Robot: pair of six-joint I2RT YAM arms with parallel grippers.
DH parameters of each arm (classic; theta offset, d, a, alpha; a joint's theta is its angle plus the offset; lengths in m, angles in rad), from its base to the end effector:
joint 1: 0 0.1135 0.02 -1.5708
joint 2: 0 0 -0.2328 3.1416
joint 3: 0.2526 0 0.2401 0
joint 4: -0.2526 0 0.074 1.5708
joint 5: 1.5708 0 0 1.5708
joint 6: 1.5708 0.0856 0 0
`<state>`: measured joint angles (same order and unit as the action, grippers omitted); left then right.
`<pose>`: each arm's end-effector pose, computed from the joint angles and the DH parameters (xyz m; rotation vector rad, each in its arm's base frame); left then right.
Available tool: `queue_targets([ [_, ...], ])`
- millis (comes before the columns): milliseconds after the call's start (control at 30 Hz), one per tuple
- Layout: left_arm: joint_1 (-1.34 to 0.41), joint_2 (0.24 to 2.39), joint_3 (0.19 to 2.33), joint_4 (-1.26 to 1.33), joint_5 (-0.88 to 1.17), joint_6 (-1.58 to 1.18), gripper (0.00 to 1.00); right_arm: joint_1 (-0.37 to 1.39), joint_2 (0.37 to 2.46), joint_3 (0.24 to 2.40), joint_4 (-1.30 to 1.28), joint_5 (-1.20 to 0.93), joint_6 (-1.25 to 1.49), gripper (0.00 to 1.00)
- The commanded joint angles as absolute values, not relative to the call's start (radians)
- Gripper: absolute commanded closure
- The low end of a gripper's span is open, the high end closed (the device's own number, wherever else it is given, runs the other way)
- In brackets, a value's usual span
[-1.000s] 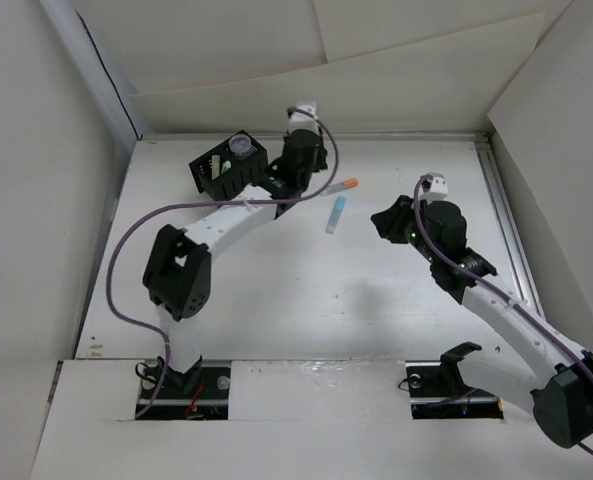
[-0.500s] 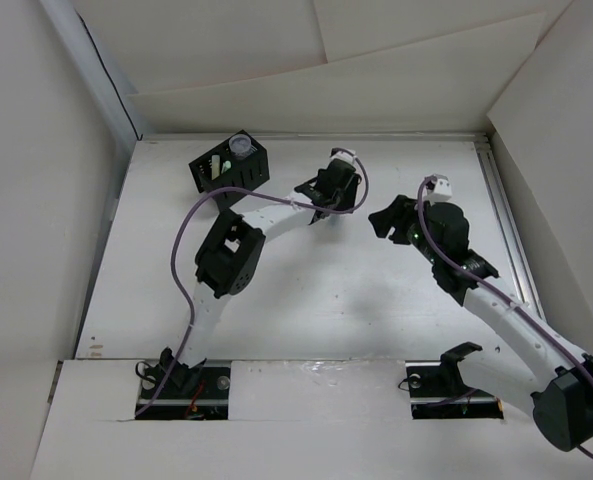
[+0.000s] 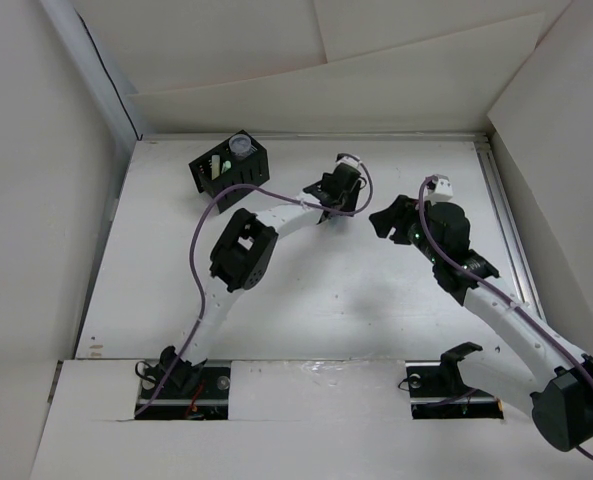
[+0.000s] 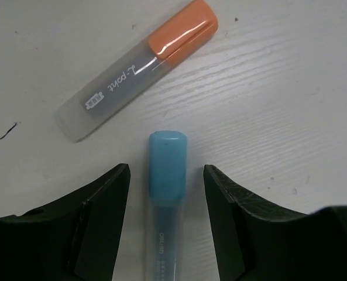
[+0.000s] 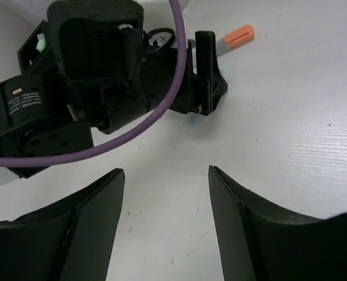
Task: Sort the stationery into containers
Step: Pick up the stationery from the center of the board.
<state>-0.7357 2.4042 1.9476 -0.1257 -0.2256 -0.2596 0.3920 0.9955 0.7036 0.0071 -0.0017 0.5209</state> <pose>0.4272 -0.3609 0.1348 0.3798 2.1220 -0.3393 0.2646 0.1096 0.2546 0.1214 1.9002 0.6302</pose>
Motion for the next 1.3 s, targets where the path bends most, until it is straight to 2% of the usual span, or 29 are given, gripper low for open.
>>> queue_targets([
  [0, -0.735, 2.402, 2.005, -0.149, -0.255, -0.233, 0.5, 0.387, 0.983, 0.706, 0.044, -0.021, 0.526, 0.35],
  [433, -0.735, 2.499, 2.094, -0.17, -0.264, -0.233, 0.64, 0.387, 0.983, 0.706, 0.054, -0.031, 0.526, 0.35],
  [600, -0.735, 2.499, 2.094, -0.17, -0.284, -0.224, 0.8, 0.387, 0.983, 0.706, 0.054, -0.031, 0.526, 0.35],
  [633, -0.735, 2.476, 2.076, -0.16, -0.293, -0.224, 0.84, 0.387, 0.974, 0.706, 0.054, -0.031, 0.526, 0.35],
  [833, -0.735, 2.317, 1.91, -0.098, -0.259, -0.267, 0.89, 0.387, 0.954, 0.696, 0.054, -0.02, 0.526, 0.35],
  [1033, -0.684, 2.031, 1.701, 0.011, -0.207, -0.322, 0.89, 0.387, 0.954, 0.696, 0.054, -0.02, 0.526, 0.35],
  [1267, -0.528, 1.859, 1.674, 0.026, -0.313, -0.368, 0.89, 0.387, 0.954, 0.696, 0.054, -0.049, 0.526, 0.35],
])
